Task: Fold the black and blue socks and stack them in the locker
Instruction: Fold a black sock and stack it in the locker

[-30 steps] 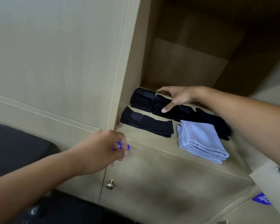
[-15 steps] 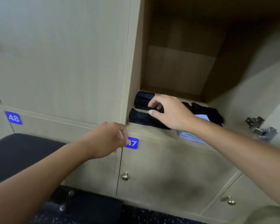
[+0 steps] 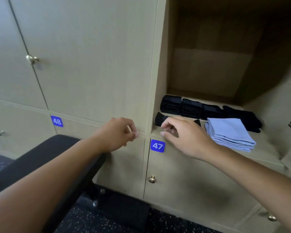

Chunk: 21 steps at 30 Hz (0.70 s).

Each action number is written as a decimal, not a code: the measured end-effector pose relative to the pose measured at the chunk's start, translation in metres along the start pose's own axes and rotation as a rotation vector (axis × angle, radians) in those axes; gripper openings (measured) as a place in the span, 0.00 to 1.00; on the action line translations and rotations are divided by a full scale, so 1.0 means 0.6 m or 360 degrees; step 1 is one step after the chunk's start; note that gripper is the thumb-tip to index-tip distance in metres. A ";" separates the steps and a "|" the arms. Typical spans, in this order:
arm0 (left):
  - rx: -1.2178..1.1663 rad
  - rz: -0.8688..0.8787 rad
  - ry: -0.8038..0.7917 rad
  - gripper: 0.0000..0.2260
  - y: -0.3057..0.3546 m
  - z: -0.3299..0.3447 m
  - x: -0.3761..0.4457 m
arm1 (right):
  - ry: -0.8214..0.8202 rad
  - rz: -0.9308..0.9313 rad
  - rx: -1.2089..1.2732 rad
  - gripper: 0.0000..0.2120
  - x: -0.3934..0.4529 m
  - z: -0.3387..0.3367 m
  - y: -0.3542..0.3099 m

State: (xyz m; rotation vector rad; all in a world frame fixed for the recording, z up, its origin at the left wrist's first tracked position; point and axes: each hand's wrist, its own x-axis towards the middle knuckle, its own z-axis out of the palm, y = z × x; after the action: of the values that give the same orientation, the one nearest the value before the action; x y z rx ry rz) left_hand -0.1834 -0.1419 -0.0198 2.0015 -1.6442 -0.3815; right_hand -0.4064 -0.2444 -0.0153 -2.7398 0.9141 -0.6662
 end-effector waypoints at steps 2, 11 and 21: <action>-0.0002 -0.0032 0.0035 0.06 -0.007 -0.012 -0.007 | -0.0043 -0.0040 0.0025 0.06 0.005 0.008 -0.012; -0.0016 -0.0254 0.0091 0.06 -0.063 -0.070 -0.062 | -0.0290 -0.0256 0.0076 0.11 0.035 0.050 -0.073; -0.0037 -0.0499 0.0191 0.09 -0.113 -0.131 -0.147 | -0.0448 -0.0401 0.0125 0.14 0.064 0.089 -0.148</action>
State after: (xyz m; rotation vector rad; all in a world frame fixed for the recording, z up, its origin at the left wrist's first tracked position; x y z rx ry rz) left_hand -0.1065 -0.0310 -0.0014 2.2228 -1.2500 -0.3816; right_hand -0.3073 -0.1954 -0.0220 -2.8057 0.4778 -0.3300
